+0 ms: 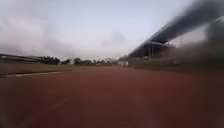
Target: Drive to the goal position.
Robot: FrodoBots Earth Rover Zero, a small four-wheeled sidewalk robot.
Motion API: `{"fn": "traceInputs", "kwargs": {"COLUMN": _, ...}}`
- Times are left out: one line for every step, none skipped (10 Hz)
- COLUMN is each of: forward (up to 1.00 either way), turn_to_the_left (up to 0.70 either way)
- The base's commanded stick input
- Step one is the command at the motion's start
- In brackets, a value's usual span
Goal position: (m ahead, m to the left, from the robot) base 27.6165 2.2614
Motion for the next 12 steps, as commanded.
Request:
{"fn": "traceInputs", "kwargs": {"forward": 0.7, "turn_to_the_left": 0.02}}
{"fn": "traceInputs", "kwargs": {"forward": 0.7, "turn_to_the_left": 0.02}}
{"fn": "traceInputs", "kwargs": {"forward": 0.7, "turn_to_the_left": 0.02}}
{"fn": "traceInputs", "kwargs": {"forward": 0.7, "turn_to_the_left": 0.02}}
{"fn": "traceInputs", "kwargs": {"forward": 0.7, "turn_to_the_left": 0.01}}
{"fn": "traceInputs", "kwargs": {"forward": 0.7, "turn_to_the_left": 0.02}}
{"fn": "traceInputs", "kwargs": {"forward": 0.7, "turn_to_the_left": 0.02}}
{"fn": "traceInputs", "kwargs": {"forward": 0.7, "turn_to_the_left": 0.02}}
{"fn": "traceInputs", "kwargs": {"forward": 0.7, "turn_to_the_left": 0.02}}
{"fn": "traceInputs", "kwargs": {"forward": 0.7, "turn_to_the_left": 0.02}}
{"fn": "traceInputs", "kwargs": {"forward": 0.7, "turn_to_the_left": 0.02}}
{"fn": "traceInputs", "kwargs": {"forward": 0.7, "turn_to_the_left": 0.03}}
